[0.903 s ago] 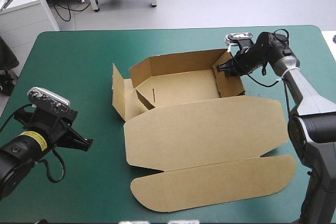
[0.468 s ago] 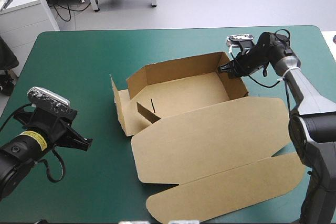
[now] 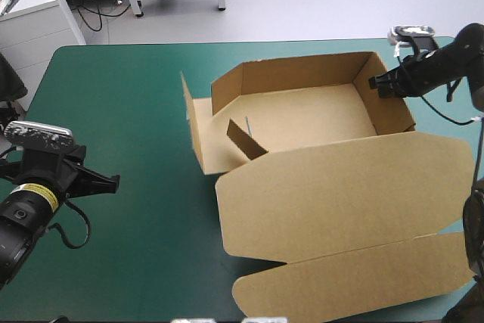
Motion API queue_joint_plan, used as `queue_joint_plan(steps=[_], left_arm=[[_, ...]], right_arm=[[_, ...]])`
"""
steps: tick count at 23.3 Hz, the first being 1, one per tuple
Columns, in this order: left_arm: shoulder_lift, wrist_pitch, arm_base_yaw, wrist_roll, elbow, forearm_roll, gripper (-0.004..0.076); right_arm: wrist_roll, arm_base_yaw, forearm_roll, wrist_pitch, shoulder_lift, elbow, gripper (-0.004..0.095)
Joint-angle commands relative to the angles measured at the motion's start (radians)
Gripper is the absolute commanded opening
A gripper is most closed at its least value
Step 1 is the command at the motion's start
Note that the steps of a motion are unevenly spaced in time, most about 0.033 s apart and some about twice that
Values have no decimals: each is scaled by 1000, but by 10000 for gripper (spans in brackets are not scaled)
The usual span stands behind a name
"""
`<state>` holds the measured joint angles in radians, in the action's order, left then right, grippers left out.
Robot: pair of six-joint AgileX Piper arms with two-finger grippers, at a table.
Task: Fold the box
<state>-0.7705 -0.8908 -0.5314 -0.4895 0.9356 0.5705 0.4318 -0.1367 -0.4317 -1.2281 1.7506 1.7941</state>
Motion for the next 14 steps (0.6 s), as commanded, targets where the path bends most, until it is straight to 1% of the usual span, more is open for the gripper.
queue_joint_plan(steps=[1, 4, 11, 13, 14], left_arm=[[5, 24, 2, -82, 25, 130, 6], [5, 2, 2, -82, 25, 158, 7], [3, 4, 2, -73, 25, 180, 18], [-6, 4, 2, -50, 30, 182, 18], [-21, 10, 2, 17, 43, 121, 18]], right_arm=[[13, -46, -68, -26, -134, 33, -20], [19, -71, -73, -26, -203, 33, -20], [41, -88, -78, -26, -323, 33, -20], [37, -88, -96, -26, -337, 33, -20], [37, -88, -98, -26, -342, 33, -20]])
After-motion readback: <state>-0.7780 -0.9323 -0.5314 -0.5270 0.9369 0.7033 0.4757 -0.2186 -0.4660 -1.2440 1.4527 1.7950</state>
